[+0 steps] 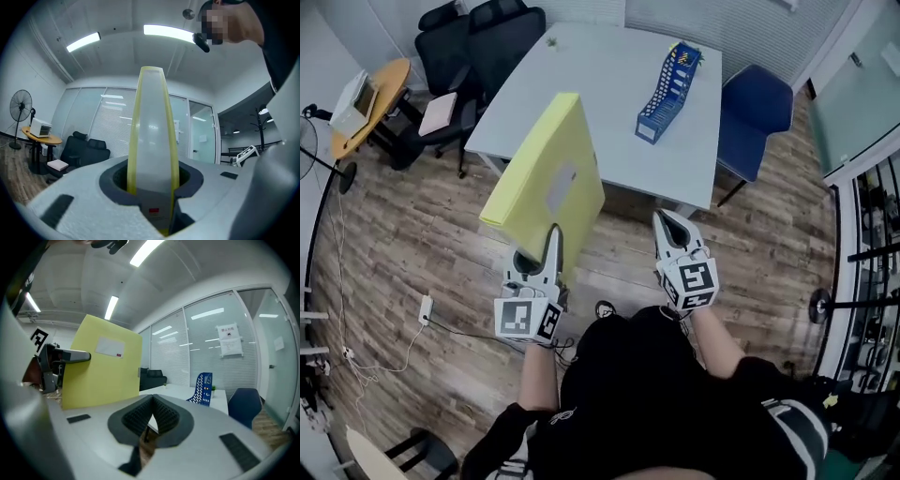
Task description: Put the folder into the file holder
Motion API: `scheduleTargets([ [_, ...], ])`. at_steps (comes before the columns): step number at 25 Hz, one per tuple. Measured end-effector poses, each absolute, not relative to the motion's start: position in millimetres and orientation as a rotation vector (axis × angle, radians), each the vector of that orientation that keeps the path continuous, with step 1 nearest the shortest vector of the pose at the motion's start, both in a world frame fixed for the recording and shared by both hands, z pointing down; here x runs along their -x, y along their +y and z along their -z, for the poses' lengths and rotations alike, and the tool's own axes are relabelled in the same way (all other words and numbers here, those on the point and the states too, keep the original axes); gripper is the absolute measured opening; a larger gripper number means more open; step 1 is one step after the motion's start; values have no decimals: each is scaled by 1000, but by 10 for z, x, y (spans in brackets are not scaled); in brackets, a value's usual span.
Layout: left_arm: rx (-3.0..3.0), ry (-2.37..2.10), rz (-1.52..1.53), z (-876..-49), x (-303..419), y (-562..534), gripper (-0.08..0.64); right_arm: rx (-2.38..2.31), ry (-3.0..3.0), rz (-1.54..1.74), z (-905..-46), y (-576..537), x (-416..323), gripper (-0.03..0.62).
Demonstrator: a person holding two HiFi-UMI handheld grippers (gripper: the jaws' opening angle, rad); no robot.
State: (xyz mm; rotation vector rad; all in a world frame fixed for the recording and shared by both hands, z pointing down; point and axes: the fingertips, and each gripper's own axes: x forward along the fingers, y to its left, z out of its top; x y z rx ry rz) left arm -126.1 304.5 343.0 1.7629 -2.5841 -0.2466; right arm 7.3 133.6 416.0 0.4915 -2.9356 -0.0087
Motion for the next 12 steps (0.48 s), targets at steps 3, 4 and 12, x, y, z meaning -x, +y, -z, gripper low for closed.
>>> scheduleTargets([
  [3, -1808, -2545, 255, -3440, 1443, 2913, 146, -548, -2909, 6, -4210, 1252, 36, 5],
  [4, -1824, -2533, 259, -3429, 1488, 2865, 146, -566, -2901, 4, -4220, 1213, 65, 5],
  [12, -1906, -2468, 321, -3422, 1693, 2344, 147, -671, -2813, 44, -4297, 758, 145, 5],
])
